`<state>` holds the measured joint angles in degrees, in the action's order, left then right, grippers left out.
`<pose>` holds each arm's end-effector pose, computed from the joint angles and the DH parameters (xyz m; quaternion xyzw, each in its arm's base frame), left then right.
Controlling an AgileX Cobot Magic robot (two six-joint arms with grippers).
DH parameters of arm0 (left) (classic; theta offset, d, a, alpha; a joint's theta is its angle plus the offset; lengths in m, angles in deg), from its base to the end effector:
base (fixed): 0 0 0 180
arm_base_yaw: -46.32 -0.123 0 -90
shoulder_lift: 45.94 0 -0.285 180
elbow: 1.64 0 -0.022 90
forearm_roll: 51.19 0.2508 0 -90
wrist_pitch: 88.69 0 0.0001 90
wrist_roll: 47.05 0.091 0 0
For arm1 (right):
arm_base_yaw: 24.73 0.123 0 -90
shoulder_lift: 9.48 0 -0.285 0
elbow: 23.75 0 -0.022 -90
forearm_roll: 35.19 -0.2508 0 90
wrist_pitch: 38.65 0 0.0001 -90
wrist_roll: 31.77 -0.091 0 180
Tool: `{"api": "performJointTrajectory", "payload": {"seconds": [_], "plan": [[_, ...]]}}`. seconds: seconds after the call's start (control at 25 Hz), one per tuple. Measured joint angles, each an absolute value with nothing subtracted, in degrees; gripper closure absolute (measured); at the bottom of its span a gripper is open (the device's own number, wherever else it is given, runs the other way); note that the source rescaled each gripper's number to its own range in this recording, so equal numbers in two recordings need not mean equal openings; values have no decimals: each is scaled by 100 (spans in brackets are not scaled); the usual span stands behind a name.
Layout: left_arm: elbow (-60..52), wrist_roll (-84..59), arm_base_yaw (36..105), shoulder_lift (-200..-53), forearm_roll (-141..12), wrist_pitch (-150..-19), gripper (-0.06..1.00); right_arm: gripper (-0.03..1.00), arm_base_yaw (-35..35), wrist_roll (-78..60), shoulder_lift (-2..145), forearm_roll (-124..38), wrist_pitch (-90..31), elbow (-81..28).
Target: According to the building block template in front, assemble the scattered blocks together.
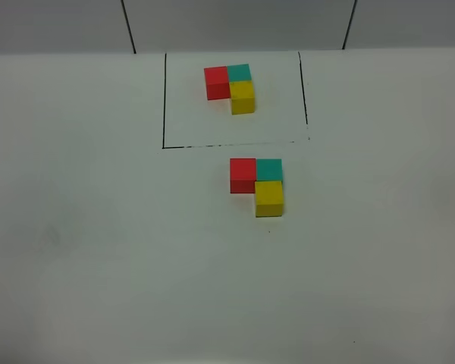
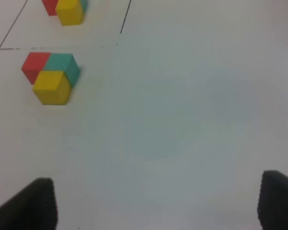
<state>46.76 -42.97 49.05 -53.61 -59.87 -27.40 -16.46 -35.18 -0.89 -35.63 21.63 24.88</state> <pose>-0.0069 -0.0117 0.2781 0.0540 0.8501 -0.0695 0.5192 -0.0022 0.0003 0.2777 -0.0363 0.8541 0.0566 0.5157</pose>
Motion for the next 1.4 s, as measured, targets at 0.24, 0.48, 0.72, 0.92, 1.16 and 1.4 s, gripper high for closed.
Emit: {"api": "performJointTrajectory", "payload": {"seconds": [0.24,0.48,0.72,0.92,1.16,1.4], "plan": [[4676,-4297,4905,-5361,-5987,-2740,20,25,-1646,-3518,-89,-3563,2163,2488],[4676,-4297,4905,-5361,-5987,-2740,20,25,-1646,-3518,-89,-3563,2163,2488],[4676,-4297,4905,-5361,-5987,-2740,20,25,-1646,-3518,-89,-3563,2163,2488],[4676,-4297,4905,-5361,-5987,-2740,20,25,-1646,-3518,-89,-3563,2163,2488],[4676,-4297,4905,-5361,-5987,-2740,20,25,-1646,-3518,-89,-3563,2163,2488],[4676,-4297,4905,-5361,-5987,-2740,20,25,-1646,-3518,-89,-3563,2163,2488]]}}
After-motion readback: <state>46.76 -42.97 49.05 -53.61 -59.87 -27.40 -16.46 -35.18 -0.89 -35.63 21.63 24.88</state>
